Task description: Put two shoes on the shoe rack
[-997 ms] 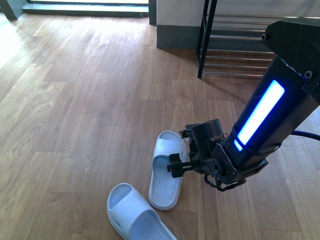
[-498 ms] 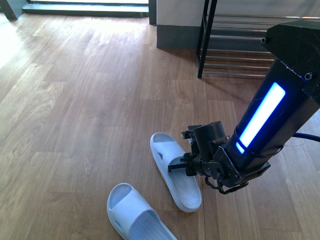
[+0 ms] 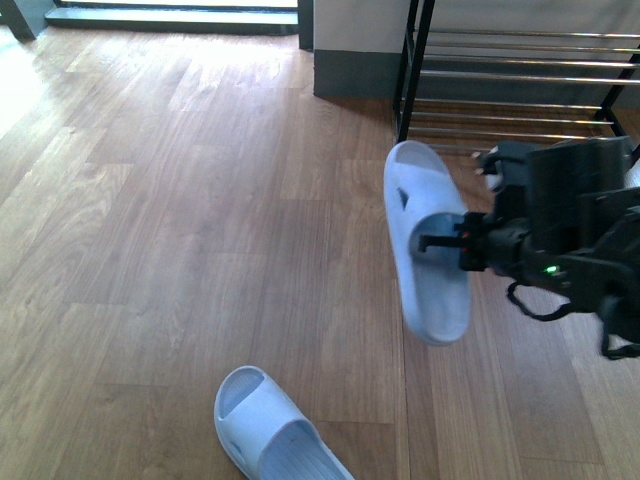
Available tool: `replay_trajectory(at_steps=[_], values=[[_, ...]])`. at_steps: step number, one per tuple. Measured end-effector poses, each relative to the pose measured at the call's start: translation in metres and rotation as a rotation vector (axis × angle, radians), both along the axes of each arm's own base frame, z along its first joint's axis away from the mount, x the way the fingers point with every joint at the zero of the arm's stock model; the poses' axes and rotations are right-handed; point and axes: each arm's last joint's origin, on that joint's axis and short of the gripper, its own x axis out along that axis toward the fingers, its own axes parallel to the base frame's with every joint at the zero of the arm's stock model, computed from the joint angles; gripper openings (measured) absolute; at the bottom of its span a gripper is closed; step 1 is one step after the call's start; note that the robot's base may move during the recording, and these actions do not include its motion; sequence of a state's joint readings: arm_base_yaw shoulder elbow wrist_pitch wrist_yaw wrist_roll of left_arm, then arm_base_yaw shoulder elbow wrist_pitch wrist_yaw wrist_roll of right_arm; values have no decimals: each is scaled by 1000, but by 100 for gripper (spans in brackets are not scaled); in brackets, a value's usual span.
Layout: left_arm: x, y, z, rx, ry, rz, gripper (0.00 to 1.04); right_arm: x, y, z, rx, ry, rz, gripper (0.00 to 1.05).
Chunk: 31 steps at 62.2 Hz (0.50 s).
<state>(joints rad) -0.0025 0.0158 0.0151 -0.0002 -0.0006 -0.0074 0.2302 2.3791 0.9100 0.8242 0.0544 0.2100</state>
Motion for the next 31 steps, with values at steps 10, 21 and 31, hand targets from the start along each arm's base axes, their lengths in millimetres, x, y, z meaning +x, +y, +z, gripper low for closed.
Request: replay_trajectory(at_steps=[10, 21, 31], values=[[0, 0, 0, 0, 0, 0, 95, -34, -33, 57, 55, -33, -8, 1], [0, 0, 0, 0, 0, 0, 95, -76, -61, 115, 96, -101, -17, 1], [0, 0, 0, 0, 0, 0, 95, -113, -82, 156, 136, -180, -23, 1]])
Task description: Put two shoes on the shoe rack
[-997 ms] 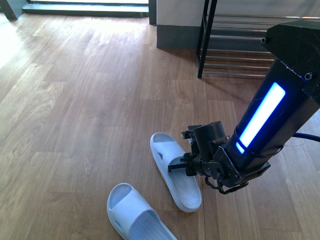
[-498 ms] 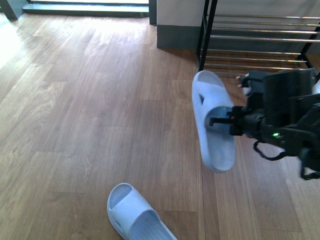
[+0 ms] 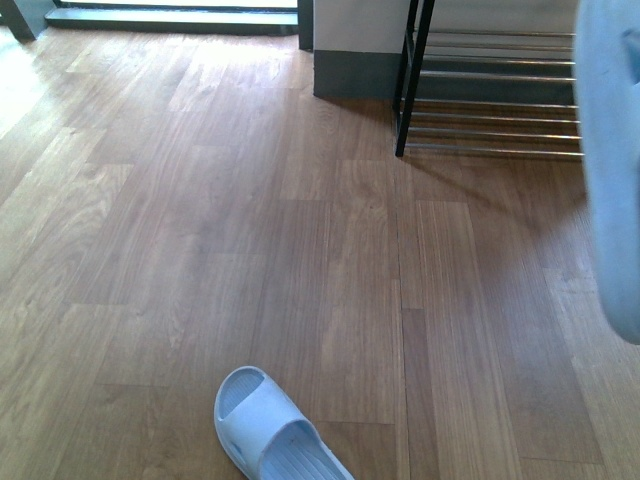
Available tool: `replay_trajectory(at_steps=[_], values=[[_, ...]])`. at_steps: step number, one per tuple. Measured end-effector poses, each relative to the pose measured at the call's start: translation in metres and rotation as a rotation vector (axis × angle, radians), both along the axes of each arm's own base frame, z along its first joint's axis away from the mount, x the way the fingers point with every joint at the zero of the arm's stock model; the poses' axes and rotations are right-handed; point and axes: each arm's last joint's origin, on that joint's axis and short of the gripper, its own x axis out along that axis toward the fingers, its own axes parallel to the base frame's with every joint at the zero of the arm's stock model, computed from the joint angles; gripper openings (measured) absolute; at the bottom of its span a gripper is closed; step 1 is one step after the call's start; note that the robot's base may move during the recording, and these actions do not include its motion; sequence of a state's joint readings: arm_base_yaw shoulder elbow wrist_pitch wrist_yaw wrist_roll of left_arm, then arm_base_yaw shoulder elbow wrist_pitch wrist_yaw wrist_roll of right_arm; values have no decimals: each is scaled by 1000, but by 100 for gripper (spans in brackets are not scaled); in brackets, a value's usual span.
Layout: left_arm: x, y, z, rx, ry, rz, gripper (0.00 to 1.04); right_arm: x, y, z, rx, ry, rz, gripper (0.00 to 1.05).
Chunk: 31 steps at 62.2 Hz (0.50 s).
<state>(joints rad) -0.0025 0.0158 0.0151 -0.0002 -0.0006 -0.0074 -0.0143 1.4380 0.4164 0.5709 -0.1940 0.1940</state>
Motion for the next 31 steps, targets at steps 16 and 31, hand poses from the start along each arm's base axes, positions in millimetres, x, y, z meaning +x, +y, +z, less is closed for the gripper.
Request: replay_trajectory(at_steps=[16, 31], values=[[0, 0, 0, 0, 0, 0, 95, -35, -17, 30, 27, -103, -11, 1], [0, 0, 0, 0, 0, 0, 95, -36, -17, 29, 26, -98, -10, 1]])
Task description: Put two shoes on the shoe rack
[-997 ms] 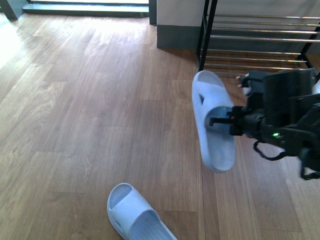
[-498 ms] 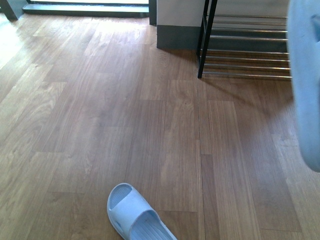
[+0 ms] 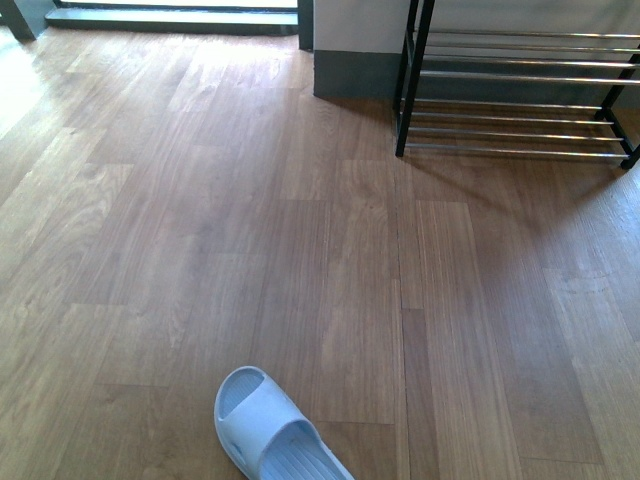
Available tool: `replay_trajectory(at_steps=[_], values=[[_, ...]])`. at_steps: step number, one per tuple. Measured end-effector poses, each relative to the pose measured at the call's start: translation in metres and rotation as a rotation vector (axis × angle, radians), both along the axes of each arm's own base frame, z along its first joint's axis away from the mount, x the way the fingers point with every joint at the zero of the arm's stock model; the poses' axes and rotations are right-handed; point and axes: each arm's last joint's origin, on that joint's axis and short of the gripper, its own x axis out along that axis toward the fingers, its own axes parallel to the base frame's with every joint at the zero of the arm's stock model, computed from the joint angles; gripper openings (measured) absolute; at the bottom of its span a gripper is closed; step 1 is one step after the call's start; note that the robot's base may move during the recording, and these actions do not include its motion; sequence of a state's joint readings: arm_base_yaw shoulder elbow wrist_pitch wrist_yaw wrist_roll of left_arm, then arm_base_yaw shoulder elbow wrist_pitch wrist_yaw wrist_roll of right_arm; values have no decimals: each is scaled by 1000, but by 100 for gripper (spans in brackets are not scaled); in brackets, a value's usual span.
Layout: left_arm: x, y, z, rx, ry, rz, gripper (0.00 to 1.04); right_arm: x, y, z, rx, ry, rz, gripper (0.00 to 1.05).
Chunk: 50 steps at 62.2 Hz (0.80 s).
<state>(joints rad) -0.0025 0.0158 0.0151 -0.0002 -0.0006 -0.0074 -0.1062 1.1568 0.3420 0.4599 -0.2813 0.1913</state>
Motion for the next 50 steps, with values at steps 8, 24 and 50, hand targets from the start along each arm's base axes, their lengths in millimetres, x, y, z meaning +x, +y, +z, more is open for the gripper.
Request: replay_trajectory(at_steps=[8, 24, 50], values=[[0, 0, 0, 0, 0, 3, 95, 0, 1, 0, 3, 0, 11, 1], [0, 0, 0, 0, 0, 2, 95, -1, 0, -1, 1, 2, 4, 1], [0, 0, 0, 0, 0, -1, 95, -1, -1, -2, 0, 5, -5, 1]])
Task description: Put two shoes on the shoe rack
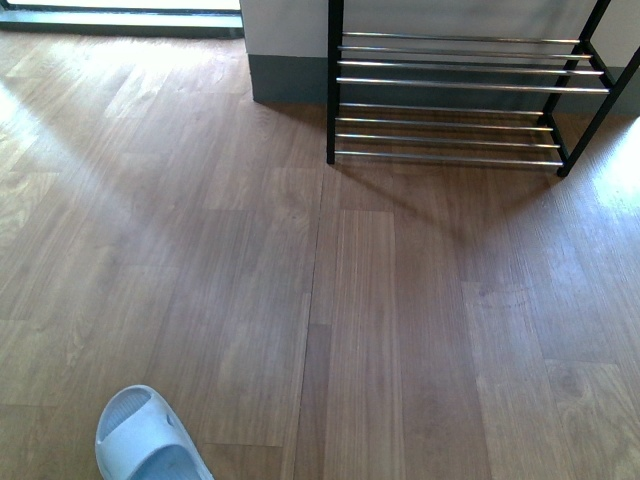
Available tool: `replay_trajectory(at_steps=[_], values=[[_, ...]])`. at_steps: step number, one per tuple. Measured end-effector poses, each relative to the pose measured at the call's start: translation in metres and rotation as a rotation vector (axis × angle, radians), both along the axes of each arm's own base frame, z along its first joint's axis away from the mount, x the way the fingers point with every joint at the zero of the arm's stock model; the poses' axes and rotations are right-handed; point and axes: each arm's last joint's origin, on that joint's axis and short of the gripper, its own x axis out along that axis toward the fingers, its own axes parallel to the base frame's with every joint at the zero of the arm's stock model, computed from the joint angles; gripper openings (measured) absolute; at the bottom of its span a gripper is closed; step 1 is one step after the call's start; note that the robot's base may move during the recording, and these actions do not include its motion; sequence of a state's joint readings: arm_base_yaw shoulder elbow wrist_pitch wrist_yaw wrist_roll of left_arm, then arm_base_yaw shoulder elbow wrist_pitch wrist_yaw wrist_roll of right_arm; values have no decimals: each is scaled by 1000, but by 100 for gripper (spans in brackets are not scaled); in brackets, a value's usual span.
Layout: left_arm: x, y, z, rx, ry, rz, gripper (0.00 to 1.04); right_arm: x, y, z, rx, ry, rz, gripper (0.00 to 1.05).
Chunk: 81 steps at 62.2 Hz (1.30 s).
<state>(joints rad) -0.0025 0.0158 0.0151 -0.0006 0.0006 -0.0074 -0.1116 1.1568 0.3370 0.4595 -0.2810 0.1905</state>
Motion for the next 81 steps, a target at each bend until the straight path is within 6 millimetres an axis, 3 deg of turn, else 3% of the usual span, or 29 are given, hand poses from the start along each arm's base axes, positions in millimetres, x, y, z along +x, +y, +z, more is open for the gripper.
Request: replay_trajectory(at_steps=[8, 15, 26, 30, 37, 45, 66, 81], values=[[1, 0, -1, -25, 36, 32, 95, 0, 0, 0, 1, -1, 3, 1], [10, -9, -6, -155, 480, 358, 95, 0, 0, 0, 0, 0, 1, 1], [49, -35, -39, -344, 715, 382, 95, 0, 0, 0, 1, 0, 3, 1], [73, -47, -57, -400, 792, 366, 95, 0, 0, 0, 1, 0, 3, 1], [100, -60, -88, -402, 920, 363, 95, 0, 0, 0, 1, 0, 3, 1], [122, -68, -151, -274, 1153, 418, 95, 0, 0, 0, 1, 0, 3, 1], [132, -67, -243, -142, 1477, 475, 95, 0, 0, 0, 1, 0, 4, 1], [140, -70, -284, -145, 1571, 493, 95, 0, 0, 0, 1, 0, 3, 1]])
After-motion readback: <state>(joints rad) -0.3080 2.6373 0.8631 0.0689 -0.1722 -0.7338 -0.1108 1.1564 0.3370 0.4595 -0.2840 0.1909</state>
